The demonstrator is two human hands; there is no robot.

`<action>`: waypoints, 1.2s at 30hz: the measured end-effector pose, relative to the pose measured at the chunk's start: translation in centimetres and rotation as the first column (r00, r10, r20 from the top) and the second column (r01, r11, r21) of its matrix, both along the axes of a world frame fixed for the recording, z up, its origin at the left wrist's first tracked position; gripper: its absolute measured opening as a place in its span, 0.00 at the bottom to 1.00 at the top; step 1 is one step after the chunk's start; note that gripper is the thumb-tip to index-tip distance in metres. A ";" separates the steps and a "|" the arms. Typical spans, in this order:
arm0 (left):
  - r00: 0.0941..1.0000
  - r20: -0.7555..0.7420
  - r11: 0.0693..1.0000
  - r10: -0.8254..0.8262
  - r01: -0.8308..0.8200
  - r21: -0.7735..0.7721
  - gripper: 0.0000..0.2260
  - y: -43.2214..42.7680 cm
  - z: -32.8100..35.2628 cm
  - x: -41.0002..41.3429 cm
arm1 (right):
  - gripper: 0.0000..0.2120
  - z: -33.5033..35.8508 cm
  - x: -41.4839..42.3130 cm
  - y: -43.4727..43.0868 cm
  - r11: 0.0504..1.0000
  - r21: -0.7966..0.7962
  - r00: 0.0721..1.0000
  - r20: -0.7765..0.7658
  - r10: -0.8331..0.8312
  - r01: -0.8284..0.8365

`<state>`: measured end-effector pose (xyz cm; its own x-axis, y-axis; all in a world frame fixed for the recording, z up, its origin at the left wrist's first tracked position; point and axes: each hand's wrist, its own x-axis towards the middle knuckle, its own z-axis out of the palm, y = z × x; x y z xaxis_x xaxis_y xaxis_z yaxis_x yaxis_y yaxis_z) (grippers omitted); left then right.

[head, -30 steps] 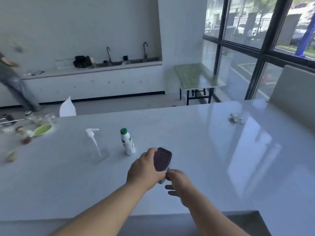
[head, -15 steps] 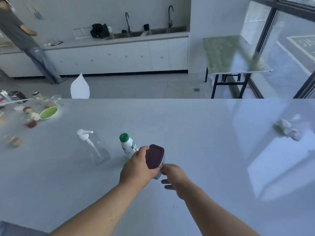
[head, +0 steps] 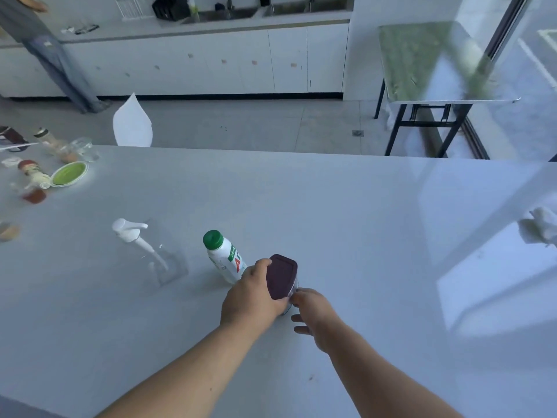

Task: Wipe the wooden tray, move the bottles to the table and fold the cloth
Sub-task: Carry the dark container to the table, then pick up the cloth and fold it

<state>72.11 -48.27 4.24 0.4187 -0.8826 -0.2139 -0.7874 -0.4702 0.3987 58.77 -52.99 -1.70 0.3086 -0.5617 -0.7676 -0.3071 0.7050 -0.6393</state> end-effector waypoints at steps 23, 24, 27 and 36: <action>0.517 0.145 0.495 -0.844 0.853 -0.162 0.44 7.6 10.6 -10.6 | 0.47 16.3 -16.1 22.8 0.739 -0.563 0.316 -0.825 -0.469 -0.371; 0.473 0.151 0.451 -0.868 0.878 -0.159 0.45 8.9 11.2 -12.4 | 0.47 17.0 -17.6 24.9 0.749 -0.557 0.274 -0.830 -0.486 -0.358; 0.330 0.164 0.306 -0.929 0.939 -0.159 0.45 13.3 12.4 -18.0 | 0.46 18.9 -21.9 31.5 0.783 -0.561 0.198 -0.827 -0.526 -0.267; -0.004 0.122 -0.017 -0.993 0.994 -0.109 0.44 29.0 12.6 -35.5 | 0.46 17.6 -34.6 52.8 0.807 -0.583 0.057 -0.806 -0.589 0.098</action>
